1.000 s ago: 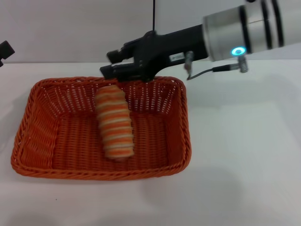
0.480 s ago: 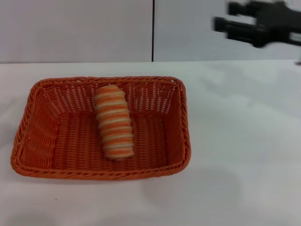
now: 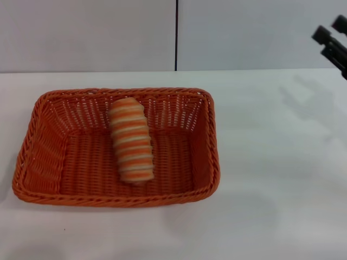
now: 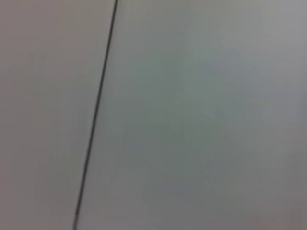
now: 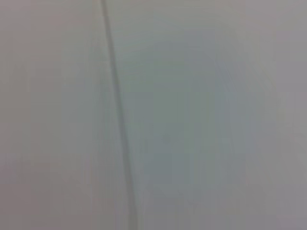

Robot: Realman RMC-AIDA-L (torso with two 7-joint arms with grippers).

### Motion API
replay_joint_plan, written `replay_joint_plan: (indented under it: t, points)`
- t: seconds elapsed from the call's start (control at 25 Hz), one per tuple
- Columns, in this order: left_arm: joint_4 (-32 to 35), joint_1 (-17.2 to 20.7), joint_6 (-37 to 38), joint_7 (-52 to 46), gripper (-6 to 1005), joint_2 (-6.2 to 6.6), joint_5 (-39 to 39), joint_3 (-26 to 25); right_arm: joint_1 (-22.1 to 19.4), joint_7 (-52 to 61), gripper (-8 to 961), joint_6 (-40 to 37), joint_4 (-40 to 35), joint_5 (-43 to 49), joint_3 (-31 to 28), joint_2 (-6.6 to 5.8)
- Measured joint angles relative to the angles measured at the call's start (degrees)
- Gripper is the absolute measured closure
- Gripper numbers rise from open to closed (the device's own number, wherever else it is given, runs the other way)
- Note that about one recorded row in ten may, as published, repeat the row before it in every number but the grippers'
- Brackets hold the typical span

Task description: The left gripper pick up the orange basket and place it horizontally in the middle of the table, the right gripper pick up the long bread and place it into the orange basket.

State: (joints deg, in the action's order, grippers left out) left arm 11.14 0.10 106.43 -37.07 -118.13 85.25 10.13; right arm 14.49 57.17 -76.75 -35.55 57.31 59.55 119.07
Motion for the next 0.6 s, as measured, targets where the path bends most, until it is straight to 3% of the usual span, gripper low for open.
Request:
replay_joint_plan:
  t: [0.12,0.32,0.6]
  points:
    - [-5.9,0.9,0.2,7.0,265,-0.18,0.0,-2.2,1.5,-12.1,355,-0.5,7.4,-9.6,0.0,0.01]
    - [-12.3,2.8,3.7,15.5,267,-0.36,-0.3,-6.2,3.9,-19.1,355,-0.5,12.2,-21.2,-0.1,-0.08]
    - [-17.7,2.9,1.4,25.6,268,-0.53,-0.5,-9.8,5.5,-24.5,355,-3.7,15.8,-25.2,0.0,-0.06]
